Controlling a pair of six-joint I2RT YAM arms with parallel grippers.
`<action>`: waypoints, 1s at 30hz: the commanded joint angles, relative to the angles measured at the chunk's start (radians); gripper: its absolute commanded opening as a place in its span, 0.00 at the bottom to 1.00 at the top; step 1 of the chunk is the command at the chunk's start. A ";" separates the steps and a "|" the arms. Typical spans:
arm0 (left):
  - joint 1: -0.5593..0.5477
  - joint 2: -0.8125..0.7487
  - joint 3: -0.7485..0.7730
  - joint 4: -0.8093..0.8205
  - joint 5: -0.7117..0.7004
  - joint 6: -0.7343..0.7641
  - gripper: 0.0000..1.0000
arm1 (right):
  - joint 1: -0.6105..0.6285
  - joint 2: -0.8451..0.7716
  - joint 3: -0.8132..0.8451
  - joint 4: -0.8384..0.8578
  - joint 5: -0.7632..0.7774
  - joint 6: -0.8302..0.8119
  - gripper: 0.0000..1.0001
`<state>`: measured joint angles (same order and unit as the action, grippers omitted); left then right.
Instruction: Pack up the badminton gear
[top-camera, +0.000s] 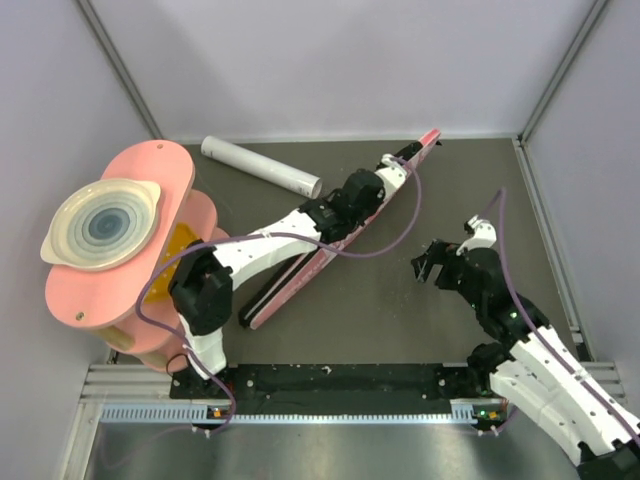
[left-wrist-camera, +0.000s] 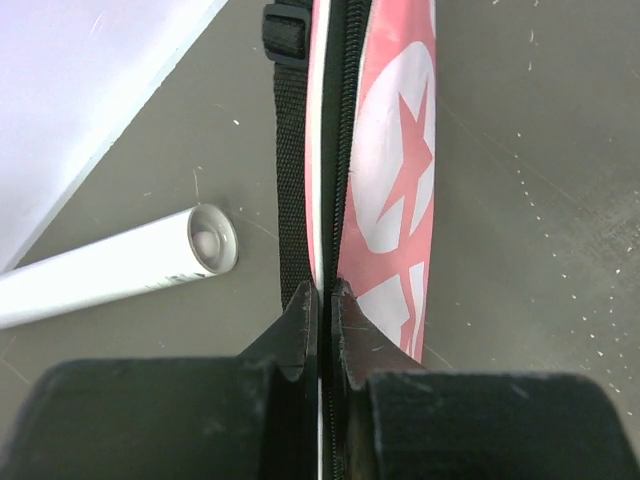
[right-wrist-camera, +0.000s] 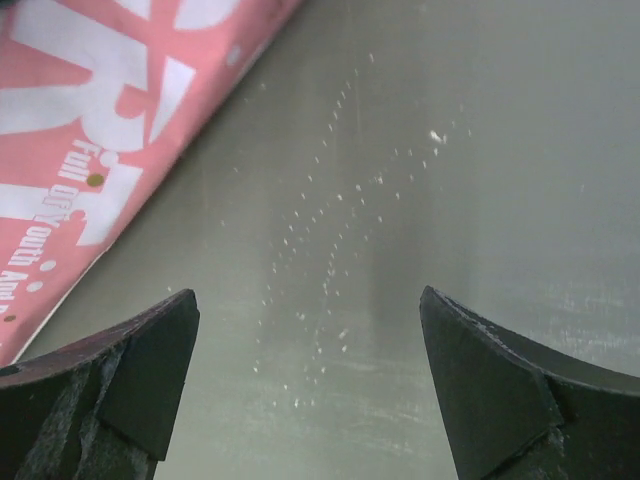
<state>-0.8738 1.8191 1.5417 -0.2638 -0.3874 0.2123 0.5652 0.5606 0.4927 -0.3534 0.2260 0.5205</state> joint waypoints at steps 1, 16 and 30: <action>-0.056 0.042 0.072 0.051 -0.142 0.039 0.00 | -0.155 0.047 0.064 -0.087 -0.284 0.010 0.90; -0.183 0.171 0.227 -0.081 0.040 -0.209 0.43 | -0.174 -0.119 0.268 -0.357 0.055 0.006 0.86; -0.154 -0.357 -0.092 0.015 0.377 -0.412 0.59 | -0.174 -0.140 0.377 -0.378 -0.037 -0.109 0.99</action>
<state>-1.0290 1.6356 1.5486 -0.3447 -0.1089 -0.1356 0.4026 0.4614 0.7914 -0.7345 0.2161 0.4789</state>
